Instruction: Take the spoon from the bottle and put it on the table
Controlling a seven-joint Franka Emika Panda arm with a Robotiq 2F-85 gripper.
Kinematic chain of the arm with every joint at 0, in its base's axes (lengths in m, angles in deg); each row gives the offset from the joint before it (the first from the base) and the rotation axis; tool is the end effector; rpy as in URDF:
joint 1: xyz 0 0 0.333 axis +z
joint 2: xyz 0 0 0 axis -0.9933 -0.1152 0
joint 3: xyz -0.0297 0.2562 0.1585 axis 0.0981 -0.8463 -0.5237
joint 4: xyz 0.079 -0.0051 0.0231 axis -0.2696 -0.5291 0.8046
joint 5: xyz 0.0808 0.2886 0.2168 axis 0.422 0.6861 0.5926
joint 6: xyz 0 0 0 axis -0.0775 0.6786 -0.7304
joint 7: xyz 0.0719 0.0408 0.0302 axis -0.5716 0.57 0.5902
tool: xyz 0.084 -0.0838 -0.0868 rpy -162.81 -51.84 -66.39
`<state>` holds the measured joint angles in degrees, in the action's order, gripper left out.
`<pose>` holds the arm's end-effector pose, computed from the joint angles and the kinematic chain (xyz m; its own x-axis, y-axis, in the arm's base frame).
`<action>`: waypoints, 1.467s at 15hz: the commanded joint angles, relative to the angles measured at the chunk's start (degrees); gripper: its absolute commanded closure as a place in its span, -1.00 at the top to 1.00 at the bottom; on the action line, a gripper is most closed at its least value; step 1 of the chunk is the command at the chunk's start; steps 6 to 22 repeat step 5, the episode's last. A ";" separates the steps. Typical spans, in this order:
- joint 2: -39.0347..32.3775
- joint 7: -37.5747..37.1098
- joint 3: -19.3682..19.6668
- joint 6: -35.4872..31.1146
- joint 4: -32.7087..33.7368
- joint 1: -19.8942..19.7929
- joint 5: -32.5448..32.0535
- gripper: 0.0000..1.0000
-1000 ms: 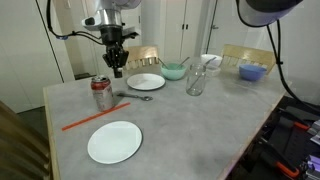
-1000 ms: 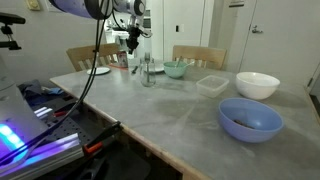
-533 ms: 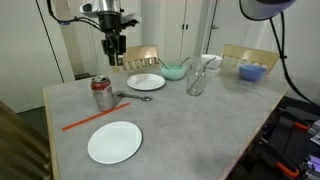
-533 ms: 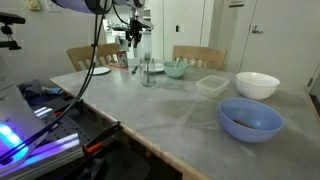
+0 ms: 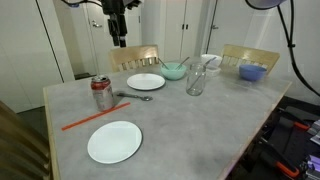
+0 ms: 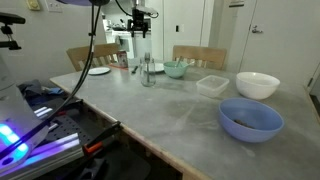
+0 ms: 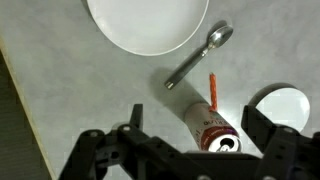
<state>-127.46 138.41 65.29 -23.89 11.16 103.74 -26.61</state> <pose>0.6924 0.2754 0.2941 0.1220 0.9918 -0.0377 0.9878 -0.1251 -0.0931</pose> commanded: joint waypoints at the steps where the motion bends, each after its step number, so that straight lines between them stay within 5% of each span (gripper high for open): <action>1: 2.66 -2.75 1.92 2.42 -1.78 0.16 -1.30 1.00; 22: 3.70 -3.70 2.43 3.22 -1.70 -1.14 -1.49 1.00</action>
